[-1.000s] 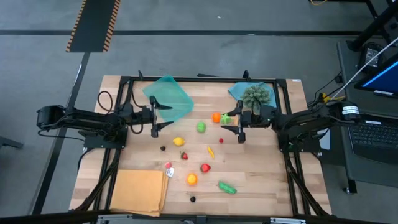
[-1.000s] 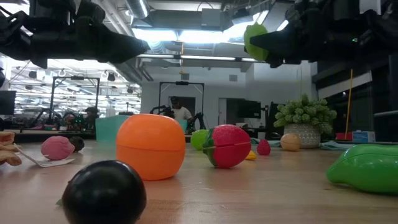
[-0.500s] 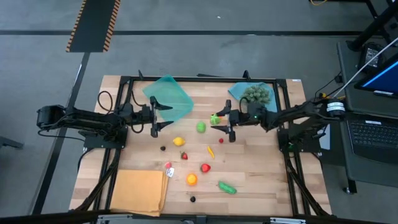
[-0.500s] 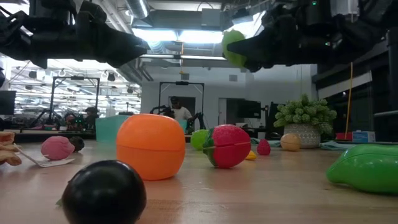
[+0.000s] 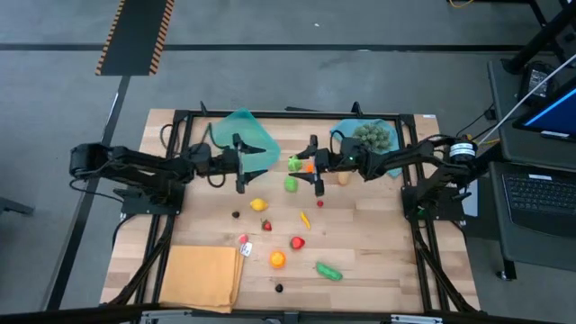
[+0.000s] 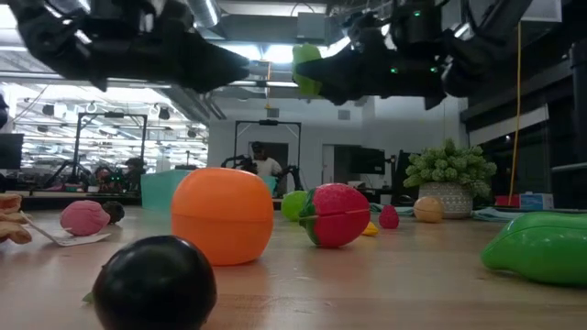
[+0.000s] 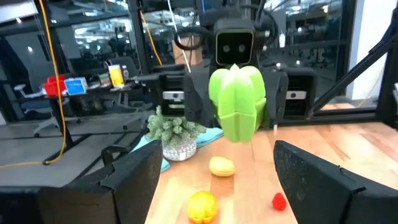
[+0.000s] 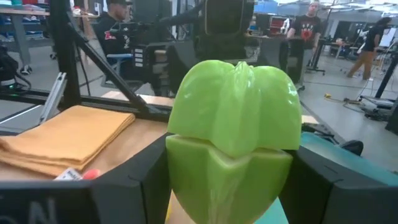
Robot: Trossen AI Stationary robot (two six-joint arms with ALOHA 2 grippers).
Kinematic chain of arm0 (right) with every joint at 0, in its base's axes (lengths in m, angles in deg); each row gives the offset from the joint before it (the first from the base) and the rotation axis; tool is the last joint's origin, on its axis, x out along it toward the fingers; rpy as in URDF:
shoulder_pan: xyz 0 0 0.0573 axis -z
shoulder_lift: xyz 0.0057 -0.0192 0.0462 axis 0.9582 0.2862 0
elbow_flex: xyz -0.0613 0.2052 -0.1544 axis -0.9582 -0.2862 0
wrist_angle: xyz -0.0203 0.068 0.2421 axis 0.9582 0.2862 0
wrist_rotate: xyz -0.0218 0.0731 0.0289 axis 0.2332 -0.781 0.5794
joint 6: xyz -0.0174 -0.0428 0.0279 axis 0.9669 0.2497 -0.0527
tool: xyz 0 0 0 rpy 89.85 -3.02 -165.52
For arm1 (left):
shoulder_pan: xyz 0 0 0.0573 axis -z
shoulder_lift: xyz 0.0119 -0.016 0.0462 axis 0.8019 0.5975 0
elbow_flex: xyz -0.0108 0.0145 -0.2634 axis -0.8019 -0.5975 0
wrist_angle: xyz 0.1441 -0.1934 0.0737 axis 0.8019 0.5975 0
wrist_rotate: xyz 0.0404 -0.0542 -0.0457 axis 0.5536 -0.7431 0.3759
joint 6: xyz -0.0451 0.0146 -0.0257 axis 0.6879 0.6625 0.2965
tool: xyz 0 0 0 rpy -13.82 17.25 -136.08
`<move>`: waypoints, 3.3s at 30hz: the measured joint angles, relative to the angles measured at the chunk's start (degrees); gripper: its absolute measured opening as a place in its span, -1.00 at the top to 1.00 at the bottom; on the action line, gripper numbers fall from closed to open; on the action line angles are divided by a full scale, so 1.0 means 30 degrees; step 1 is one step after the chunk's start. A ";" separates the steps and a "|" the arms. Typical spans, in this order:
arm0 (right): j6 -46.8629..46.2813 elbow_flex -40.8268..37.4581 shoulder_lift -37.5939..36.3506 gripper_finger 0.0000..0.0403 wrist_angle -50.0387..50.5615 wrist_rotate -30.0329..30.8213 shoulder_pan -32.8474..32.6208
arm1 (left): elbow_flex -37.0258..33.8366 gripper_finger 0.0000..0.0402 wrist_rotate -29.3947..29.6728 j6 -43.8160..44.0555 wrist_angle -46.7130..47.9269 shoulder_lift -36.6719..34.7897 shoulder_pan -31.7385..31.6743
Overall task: Pick and placing Produce into tupperware
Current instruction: Put the green starfruit into the blue bin
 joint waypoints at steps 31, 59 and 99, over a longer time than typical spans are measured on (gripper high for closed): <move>-0.0466 0.1010 0.1531 -0.13 -0.0503 -0.1466 0.0050 | 0.3494 -0.49 -0.2461 0.0721 0.0307 0.3935 0.0007; -0.0526 0.1025 0.1531 -0.13 -0.0503 -0.1406 0.0161 | 0.3531 -0.49 -0.3104 0.1086 0.0713 0.3446 0.0022; -0.0568 0.1017 0.1524 -0.13 -0.0507 -0.1428 0.0161 | 0.5745 -0.25 -0.3114 0.1056 0.0965 0.5771 0.0073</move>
